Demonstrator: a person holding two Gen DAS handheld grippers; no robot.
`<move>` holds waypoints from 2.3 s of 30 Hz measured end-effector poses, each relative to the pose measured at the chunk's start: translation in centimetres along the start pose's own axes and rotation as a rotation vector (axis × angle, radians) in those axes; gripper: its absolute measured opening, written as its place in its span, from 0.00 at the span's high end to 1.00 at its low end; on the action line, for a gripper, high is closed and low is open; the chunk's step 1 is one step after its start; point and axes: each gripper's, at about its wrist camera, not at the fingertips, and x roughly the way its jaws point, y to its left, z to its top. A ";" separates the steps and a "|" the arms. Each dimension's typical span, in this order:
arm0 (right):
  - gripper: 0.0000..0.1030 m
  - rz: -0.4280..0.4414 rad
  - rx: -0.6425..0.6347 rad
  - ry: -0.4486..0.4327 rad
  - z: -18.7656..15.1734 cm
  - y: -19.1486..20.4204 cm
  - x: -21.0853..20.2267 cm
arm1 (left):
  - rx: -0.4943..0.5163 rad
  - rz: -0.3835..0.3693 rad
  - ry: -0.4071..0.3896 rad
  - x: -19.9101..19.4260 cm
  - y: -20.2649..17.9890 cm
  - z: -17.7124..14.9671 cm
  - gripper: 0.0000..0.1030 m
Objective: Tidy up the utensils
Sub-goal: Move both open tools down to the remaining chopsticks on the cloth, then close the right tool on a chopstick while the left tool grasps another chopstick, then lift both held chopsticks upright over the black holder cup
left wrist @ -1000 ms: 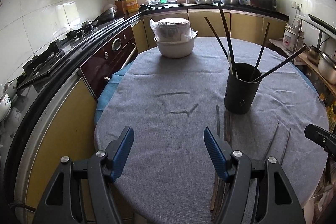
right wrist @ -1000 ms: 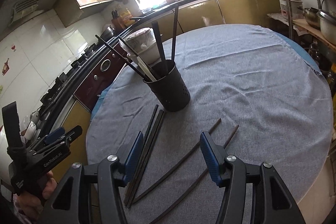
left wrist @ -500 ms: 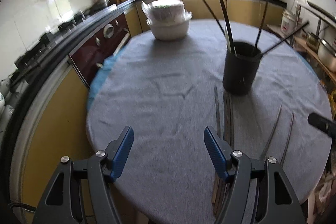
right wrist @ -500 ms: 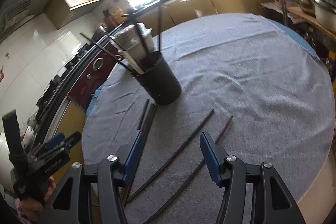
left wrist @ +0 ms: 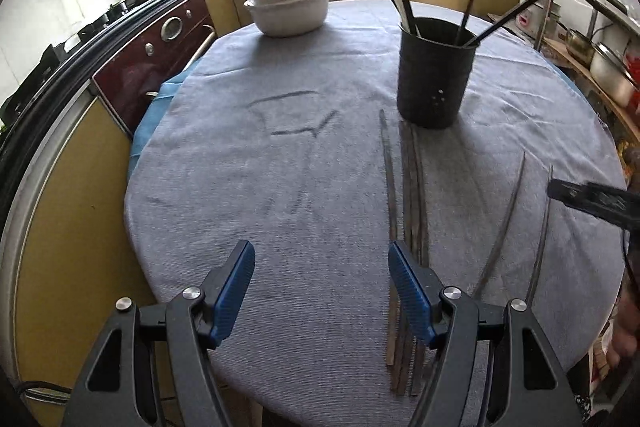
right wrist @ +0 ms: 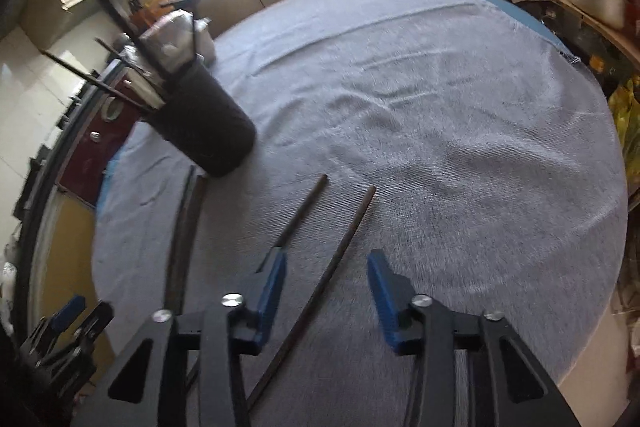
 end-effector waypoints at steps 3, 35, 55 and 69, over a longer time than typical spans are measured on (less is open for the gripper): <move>0.68 -0.056 0.019 0.020 0.9 0.2 1.6 | 0.009 -0.001 -0.005 0.1 -0.1 0.0 0.32; 0.93 0.088 0.059 -0.014 0.2 -6.5 -0.2 | 0.250 -0.296 0.167 7.6 -16.7 6.1 0.56; 0.94 0.044 0.003 0.042 0.9 -5.3 0.2 | 0.209 -0.306 0.140 6.3 -15.8 4.1 0.95; 0.94 -0.107 -0.154 0.080 1.7 -2.0 0.9 | 0.076 -0.309 0.056 3.9 -10.4 4.3 0.95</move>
